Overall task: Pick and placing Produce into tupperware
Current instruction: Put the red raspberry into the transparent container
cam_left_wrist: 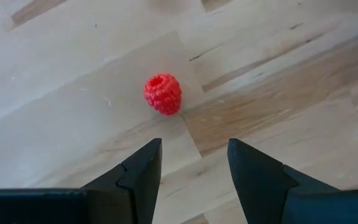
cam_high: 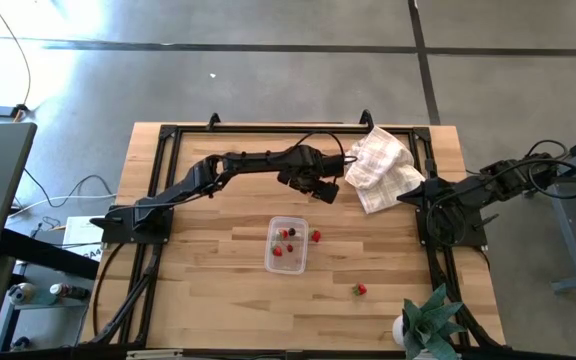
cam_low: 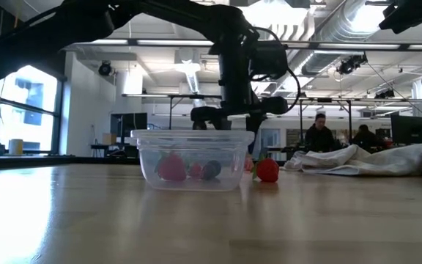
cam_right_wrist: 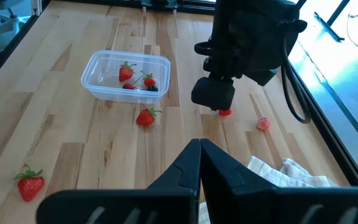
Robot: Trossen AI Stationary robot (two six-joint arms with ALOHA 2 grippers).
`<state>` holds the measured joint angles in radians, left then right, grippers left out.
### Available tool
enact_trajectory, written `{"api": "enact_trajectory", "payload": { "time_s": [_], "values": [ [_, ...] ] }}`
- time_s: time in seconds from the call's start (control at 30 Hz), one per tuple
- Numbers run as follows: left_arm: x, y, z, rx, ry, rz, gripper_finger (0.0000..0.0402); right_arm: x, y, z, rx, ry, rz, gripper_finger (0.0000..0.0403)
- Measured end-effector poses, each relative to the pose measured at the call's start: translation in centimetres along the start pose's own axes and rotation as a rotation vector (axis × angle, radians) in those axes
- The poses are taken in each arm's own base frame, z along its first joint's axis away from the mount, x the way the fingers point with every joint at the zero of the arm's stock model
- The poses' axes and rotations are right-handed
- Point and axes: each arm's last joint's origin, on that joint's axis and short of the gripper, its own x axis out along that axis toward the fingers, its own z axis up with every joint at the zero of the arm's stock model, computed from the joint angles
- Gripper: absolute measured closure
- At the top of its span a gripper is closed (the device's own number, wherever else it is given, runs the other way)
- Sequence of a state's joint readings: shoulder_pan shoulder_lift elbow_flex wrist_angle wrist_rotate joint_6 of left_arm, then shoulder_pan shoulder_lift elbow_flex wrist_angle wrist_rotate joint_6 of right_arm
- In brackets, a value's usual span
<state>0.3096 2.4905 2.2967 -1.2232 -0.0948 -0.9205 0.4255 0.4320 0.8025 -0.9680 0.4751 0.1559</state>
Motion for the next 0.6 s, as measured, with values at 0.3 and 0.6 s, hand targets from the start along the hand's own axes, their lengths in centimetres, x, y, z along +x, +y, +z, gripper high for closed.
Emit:
{"api": "enact_trajectory", "payload": {
  "time_s": [0.3, 0.6],
  "values": [
    [2.7, 0.0, 0.5, -0.074, 0.068, -0.036, 0.0229, 0.0, 0.0, 0.0, 0.0, 0.0, 0.0, 0.0402],
    [1.9, -0.3, 1.2, -0.082, -0.04, -0.034, 0.0229, 0.0, 0.0, 0.0, 0.0, 0.0, 0.0, 0.0402]
  ]
}}
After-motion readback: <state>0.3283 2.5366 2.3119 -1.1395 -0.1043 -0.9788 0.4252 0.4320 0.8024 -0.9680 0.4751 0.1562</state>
